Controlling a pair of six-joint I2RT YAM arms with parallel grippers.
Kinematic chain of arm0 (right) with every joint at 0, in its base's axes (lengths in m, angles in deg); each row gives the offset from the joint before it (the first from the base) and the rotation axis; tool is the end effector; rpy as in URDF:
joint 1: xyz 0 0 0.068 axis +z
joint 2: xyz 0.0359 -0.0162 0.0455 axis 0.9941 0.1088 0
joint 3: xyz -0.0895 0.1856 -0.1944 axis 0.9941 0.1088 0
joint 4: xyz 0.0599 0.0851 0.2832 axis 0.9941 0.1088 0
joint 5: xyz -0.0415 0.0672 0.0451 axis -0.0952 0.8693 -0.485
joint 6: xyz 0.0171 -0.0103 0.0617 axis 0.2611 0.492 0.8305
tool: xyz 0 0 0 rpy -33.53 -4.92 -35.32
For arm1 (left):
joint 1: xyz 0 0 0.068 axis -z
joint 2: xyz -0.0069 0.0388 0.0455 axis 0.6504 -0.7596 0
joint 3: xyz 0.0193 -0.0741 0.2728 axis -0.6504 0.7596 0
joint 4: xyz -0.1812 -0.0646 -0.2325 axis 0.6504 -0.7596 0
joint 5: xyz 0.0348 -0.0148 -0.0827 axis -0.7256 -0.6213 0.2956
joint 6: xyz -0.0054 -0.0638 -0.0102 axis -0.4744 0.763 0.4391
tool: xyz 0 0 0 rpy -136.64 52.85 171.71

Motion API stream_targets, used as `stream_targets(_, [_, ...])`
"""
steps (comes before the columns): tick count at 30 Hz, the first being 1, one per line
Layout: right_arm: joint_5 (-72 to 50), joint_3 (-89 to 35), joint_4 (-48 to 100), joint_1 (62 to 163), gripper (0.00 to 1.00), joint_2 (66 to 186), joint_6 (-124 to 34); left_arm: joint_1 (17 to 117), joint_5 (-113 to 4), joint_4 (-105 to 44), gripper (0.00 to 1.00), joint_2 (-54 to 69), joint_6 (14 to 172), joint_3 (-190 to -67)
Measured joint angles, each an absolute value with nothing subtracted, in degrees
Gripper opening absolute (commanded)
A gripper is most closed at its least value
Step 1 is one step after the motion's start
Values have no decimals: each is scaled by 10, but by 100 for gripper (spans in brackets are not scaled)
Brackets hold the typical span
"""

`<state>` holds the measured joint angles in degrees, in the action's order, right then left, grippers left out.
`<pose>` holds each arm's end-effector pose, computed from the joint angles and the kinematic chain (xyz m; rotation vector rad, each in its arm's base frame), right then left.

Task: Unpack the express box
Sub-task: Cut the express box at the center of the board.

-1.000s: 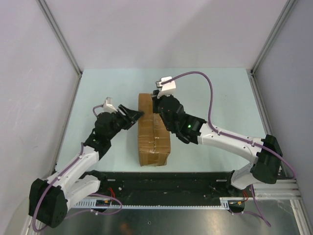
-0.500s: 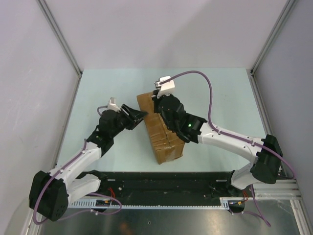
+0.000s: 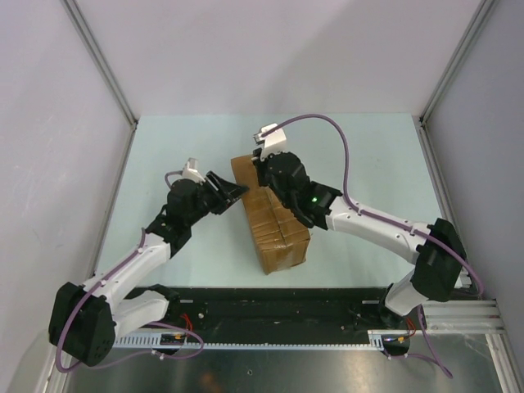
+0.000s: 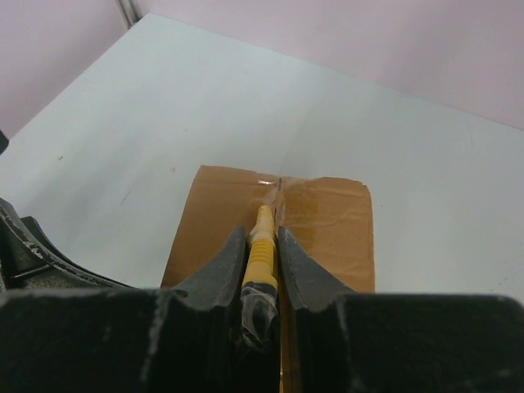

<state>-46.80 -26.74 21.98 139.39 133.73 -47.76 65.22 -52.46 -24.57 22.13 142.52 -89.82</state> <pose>0.2594 0.3365 0.3596 -0.4132 1.6847 0.3331 0.2557 -0.1272 0.2318 -0.5240 2.0270 -1.1327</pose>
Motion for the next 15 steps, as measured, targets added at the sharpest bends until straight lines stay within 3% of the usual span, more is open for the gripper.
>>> stream_targets(6, [-475, -267, 197, 1394, 0, 1355, -485, 656, -531, -253, 33, 221, 1411, -904])
stream_targets(15, [-493, -268, 177, 1394, 0, 1359, -491, 660, -534, -255, 32, 213, 1401, -912])
